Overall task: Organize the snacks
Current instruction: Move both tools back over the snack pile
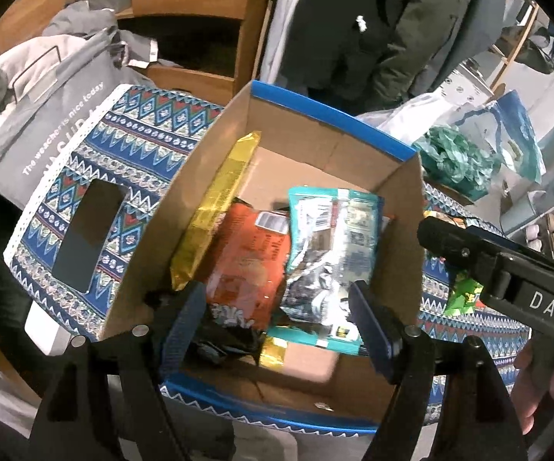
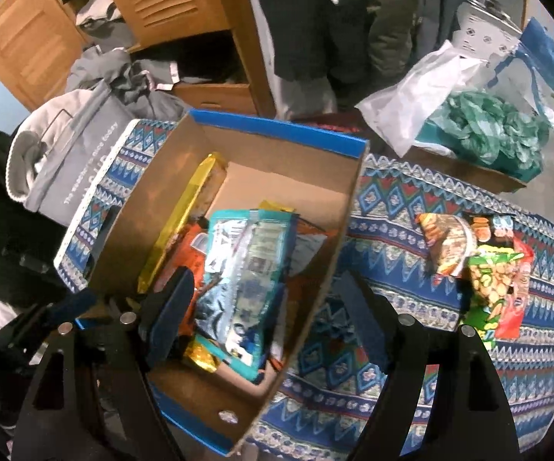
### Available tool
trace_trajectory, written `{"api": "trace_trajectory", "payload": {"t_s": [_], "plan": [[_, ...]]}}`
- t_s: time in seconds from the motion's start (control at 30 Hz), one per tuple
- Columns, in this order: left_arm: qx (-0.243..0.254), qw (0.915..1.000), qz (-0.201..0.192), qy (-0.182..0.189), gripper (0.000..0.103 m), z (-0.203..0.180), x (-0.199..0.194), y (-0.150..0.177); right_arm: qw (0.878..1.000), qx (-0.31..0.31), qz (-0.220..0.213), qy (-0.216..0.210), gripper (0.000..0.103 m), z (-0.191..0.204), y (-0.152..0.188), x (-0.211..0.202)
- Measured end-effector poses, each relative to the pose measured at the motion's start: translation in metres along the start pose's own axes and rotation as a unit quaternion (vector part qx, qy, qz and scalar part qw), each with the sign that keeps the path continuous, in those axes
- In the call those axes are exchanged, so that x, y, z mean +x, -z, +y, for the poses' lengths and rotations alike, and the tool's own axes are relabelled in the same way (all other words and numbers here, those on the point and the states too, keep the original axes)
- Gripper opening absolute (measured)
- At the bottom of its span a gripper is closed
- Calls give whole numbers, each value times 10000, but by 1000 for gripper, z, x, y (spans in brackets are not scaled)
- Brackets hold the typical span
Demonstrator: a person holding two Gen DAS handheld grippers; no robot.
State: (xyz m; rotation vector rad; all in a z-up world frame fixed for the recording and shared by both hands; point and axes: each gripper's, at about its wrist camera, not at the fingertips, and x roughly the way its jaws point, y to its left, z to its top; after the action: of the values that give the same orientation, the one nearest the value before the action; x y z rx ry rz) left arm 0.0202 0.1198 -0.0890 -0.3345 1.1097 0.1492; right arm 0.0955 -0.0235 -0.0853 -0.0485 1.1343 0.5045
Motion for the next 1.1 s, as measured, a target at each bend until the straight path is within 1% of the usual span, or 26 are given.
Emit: {"api": "trace_trajectory", "payload": {"t_s": [0.4,0.77,1.1], "plan": [[327,9994,-5,116,78,-39,-3,4,9993,237,-155,228,79,-45,13,-22],[763,9971,5,62,78,-83,-1,12,9978,377,-203,498,79,-90,36,-39],[1167,9932,47,-20,78,-124,2,23,9958,613,-171,661,79,-133,58,-48]]}}
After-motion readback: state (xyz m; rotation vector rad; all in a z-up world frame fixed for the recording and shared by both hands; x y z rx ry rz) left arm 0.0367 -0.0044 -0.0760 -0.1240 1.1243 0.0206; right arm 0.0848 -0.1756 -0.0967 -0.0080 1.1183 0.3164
